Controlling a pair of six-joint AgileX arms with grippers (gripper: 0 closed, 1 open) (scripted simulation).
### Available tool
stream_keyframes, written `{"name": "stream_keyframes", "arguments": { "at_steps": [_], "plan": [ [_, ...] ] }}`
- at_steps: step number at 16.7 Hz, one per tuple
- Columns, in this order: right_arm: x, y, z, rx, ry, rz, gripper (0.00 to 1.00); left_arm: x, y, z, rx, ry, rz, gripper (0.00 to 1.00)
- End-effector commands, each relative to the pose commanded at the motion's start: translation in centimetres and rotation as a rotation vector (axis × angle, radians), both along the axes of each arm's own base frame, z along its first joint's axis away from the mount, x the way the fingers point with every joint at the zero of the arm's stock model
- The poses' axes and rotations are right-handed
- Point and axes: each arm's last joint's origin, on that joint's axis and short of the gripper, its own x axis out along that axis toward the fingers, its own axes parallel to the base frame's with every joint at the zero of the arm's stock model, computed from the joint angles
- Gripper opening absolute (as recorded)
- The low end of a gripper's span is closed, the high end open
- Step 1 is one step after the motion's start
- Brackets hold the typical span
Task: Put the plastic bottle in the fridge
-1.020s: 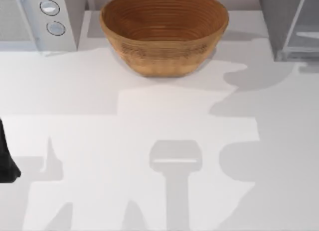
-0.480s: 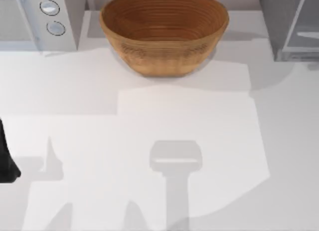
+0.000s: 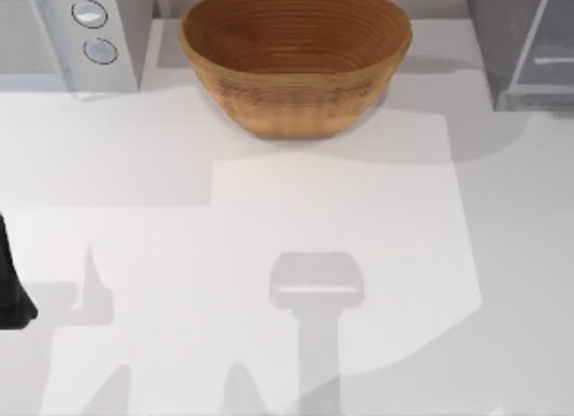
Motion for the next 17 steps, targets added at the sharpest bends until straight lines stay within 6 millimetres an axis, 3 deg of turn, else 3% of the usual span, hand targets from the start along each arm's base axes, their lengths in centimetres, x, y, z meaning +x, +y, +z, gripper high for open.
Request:
{"name": "stream_keyframes", "arguments": {
  "at_steps": [5, 8, 14, 17],
  "plan": [
    [5.5, -0.4, 0.5, -0.006, -0.021, -0.005, 0.01, 0.0, 0.0, 0.0, 0.0, 0.0, 0.0, 1.0],
    [7.8, -0.2, 0.5, -0.004, -0.017, -0.005, 0.01, 0.0, 0.0, 0.0, 0.0, 0.0, 0.0, 1.0],
    [8.4, -0.1, 0.4, -0.002, -0.01, -0.004, 0.01, 0.0, 0.0, 0.0, 0.0, 0.0, 0.0, 1.0],
    [8.4, -0.1, 0.4, -0.002, -0.01, -0.004, 0.23, 0.0, 0.0, 0.0, 0.0, 0.0, 0.0, 1.0]
  ]
}}
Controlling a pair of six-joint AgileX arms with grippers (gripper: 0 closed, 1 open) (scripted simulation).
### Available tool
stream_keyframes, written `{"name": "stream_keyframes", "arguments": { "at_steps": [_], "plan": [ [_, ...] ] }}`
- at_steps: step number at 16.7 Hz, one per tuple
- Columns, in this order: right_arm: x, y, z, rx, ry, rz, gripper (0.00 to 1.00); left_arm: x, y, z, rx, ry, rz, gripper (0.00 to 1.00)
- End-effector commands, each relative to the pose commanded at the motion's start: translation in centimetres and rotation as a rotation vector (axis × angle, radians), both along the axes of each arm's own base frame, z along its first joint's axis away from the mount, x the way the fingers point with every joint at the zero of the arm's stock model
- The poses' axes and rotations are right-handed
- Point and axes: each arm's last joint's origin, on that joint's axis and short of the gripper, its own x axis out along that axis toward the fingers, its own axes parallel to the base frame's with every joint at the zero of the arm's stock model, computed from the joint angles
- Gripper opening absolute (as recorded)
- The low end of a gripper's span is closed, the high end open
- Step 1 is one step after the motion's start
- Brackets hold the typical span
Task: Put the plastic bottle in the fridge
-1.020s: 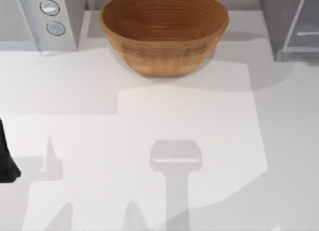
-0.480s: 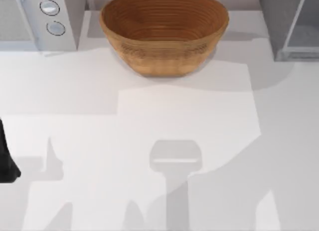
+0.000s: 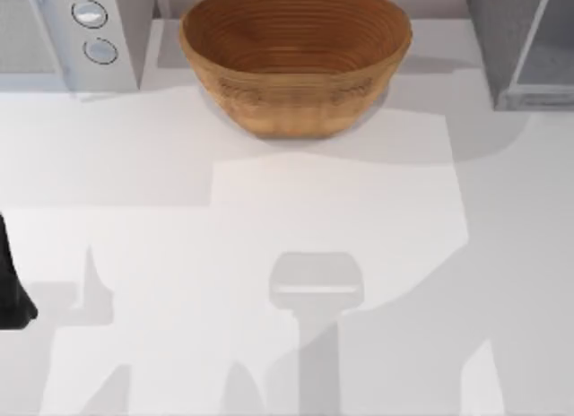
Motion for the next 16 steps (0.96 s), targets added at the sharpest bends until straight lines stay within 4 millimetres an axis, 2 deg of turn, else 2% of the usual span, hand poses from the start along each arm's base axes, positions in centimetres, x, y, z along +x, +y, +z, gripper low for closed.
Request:
{"name": "stream_keyframes", "arguments": {
  "at_steps": [10, 16],
  "plan": [
    [0.0, 0.0, 0.0, 0.0, 0.0, 0.0, 0.98, 0.0, 0.0, 0.0, 0.0, 0.0, 0.0, 1.0],
    [0.0, 0.0, 0.0, 0.0, 0.0, 0.0, 1.0, 0.0, 0.0, 0.0, 0.0, 0.0, 0.0, 1.0]
  ]
}}
